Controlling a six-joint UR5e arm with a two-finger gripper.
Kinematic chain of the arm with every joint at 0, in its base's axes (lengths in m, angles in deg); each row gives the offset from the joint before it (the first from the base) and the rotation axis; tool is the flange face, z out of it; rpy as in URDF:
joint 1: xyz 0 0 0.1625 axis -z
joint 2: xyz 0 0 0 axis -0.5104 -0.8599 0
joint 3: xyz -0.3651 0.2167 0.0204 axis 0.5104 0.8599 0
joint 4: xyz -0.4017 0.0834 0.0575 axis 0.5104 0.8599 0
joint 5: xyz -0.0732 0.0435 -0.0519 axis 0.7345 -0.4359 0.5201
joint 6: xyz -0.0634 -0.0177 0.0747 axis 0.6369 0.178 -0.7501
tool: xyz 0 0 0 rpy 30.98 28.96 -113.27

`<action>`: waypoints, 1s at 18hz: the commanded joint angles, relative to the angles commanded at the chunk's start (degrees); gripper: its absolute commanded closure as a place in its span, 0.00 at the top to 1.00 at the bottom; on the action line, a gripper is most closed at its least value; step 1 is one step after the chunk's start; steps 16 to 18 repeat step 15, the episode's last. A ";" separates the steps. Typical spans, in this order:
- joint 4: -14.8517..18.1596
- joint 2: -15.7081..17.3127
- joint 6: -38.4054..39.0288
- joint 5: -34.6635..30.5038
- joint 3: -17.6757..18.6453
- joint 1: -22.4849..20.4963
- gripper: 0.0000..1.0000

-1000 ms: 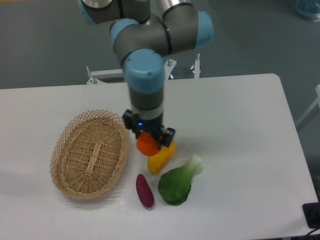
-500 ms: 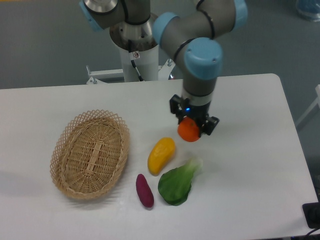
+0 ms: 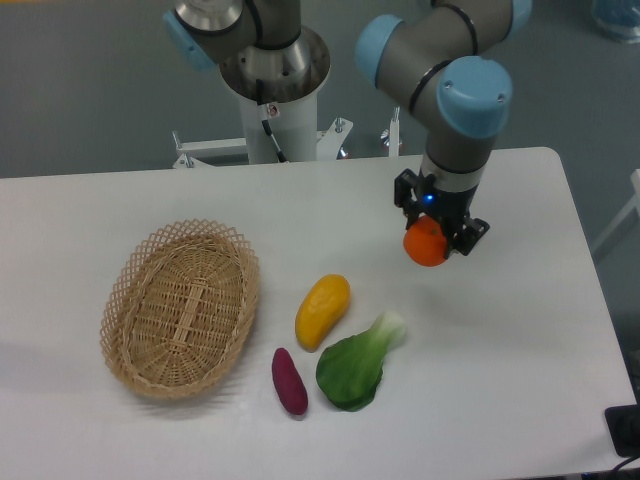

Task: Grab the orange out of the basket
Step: 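Lift the held orange out of the basket and carry it away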

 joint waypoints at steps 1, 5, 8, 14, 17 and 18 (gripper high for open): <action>0.00 -0.18 -0.09 0.00 -0.17 0.00 0.49; -1.14 -0.62 0.00 -0.09 0.00 -0.09 0.50; -1.93 -0.62 0.00 -0.18 0.26 0.00 0.51; -2.02 -0.62 0.00 -0.09 0.53 0.00 0.51; -2.02 -0.53 0.00 -0.09 0.61 0.00 0.51; -2.02 -0.53 0.00 -0.09 0.61 0.00 0.51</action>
